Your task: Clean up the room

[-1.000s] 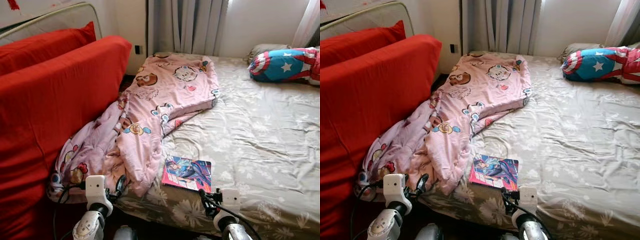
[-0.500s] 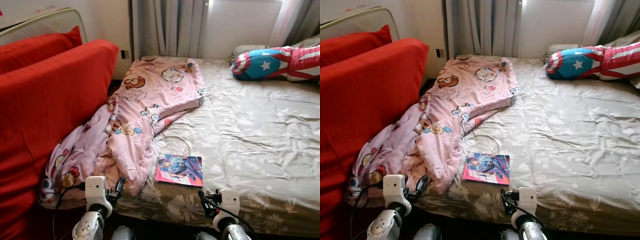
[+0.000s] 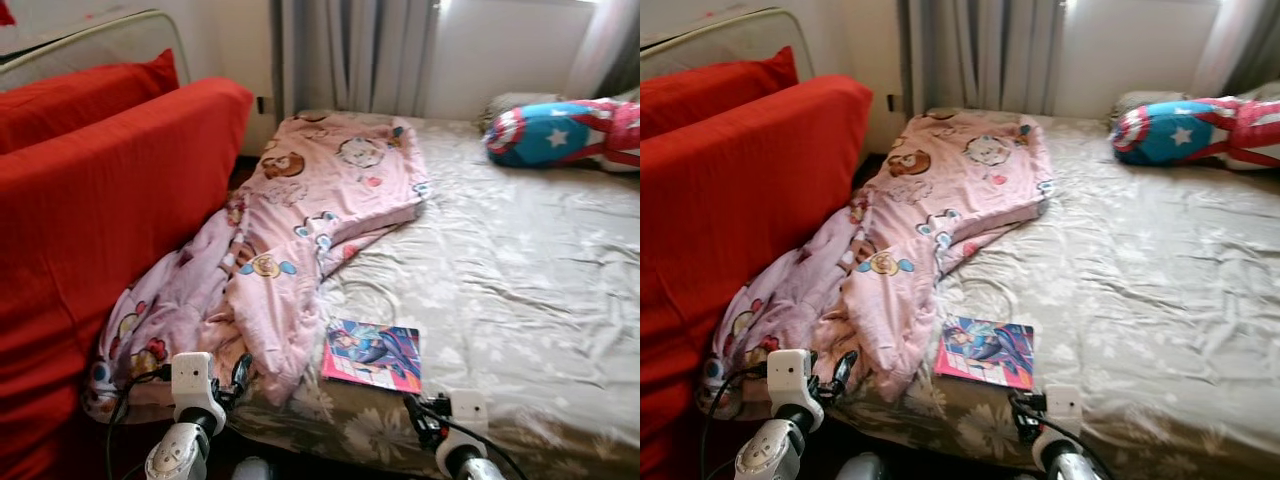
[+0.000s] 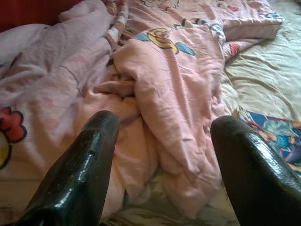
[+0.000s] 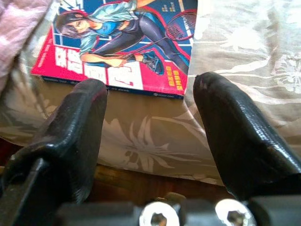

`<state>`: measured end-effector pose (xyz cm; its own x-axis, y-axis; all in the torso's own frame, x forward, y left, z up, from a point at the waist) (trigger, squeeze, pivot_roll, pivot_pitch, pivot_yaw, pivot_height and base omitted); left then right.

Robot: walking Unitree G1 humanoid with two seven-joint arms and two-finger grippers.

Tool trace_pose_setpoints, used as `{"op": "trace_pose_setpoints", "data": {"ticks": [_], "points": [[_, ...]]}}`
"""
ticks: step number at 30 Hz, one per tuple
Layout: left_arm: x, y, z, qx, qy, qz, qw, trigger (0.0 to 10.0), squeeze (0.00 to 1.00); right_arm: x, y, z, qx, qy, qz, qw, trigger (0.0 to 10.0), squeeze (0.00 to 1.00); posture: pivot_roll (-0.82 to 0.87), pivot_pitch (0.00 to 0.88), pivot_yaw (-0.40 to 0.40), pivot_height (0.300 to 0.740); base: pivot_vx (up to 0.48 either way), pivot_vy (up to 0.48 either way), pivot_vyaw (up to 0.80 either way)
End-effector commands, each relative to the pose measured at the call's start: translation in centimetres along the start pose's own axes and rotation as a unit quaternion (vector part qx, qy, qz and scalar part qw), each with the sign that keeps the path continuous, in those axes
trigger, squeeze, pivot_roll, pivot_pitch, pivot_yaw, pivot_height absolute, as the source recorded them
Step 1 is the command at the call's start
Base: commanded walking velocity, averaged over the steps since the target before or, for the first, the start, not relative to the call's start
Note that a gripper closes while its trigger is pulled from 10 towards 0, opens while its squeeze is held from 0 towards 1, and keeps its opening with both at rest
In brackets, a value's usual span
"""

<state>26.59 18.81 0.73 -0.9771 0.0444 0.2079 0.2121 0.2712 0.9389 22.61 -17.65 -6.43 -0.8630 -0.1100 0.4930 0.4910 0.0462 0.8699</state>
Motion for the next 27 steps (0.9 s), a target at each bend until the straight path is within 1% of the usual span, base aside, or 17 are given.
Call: {"op": "trace_pose_setpoints", "data": {"ticks": [1,3,6,8,9,14,22,27], "points": [[-0.2,0.4,-0.3,0.005,-0.003,-0.006,1.0,10.0,0.0,0.1,-0.3,0.1,-0.002,0.001,0.007,1.0,10.0,0.0,0.03,0.0,-0.011,0.632,0.341,0.0,0.0],[-0.2,0.4,-0.3,0.007,-0.003,-0.007,1.0,10.0,0.0,-0.2,-0.1,0.8,0.006,0.007,0.005,1.0,10.0,0.0,0.03,0.0,-0.01,0.632,0.337,0.0,0.0],[-0.2,0.3,-0.4,0.007,-0.004,-0.006,1.0,10.0,0.0,-0.5,0.2,1.5,0.006,0.012,0.002,1.0,10.0,0.0,0.03,0.0,-0.011,0.632,0.339,0.0,0.76],[-0.2,0.3,-0.4,0.007,-0.004,-0.006,1.0,10.0,0.0,-0.5,0.2,1.5,0.006,0.012,0.002,1.0,10.0,0.0,0.03,0.0,-0.011,0.632,0.341,0.0,0.77],[-0.2,0.2,-0.4,0.008,-0.004,-0.004,1.0,10.0,0.0,-0.5,0.3,1.7,-0.002,0.009,0.0,1.0,10.0,0.0,0.03,0.0,-0.011,0.632,0.341,0.0,0.0],[0.0,0.1,-0.2,0.008,-0.003,-0.002,1.0,10.0,0.0,-0.7,0.4,2.1,-0.009,0.008,-0.002,1.0,10.0,0.0,0.03,0.0,-0.011,0.632,0.343,0.0,0.0],[0.0,0.2,-0.3,0.006,-0.005,-0.004,1.0,10.0,0.0,-0.9,0.9,1.8,-0.012,0.003,-0.01,1.0,10.0,0.0,0.03,0.0,-0.011,0.632,0.329,0.0,0.0],[-0.1,0.3,-0.3,0.008,-0.004,-0.007,1.0,10.0,0.0,-0.8,0.8,0.8,-0.022,-0.02,-0.005,1.0,10.0,0.0,0.03,0.0,-0.011,0.632,0.0,0.0,0.0]]}}
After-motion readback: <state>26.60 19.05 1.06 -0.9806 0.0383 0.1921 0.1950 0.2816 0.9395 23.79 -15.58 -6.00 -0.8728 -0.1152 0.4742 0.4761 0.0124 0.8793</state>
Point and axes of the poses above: a point about 5 cm out from each wrist's last joint towards the gripper, its own x axis pointing back from the gripper into the wrist, its own y axis along the axis of the wrist's last joint, z = x × y, the point moved 2 cm from there along -x, pointing out of the wrist towards the gripper, and after that the axes turned 10 degrees about x, right-handed, at the moved point
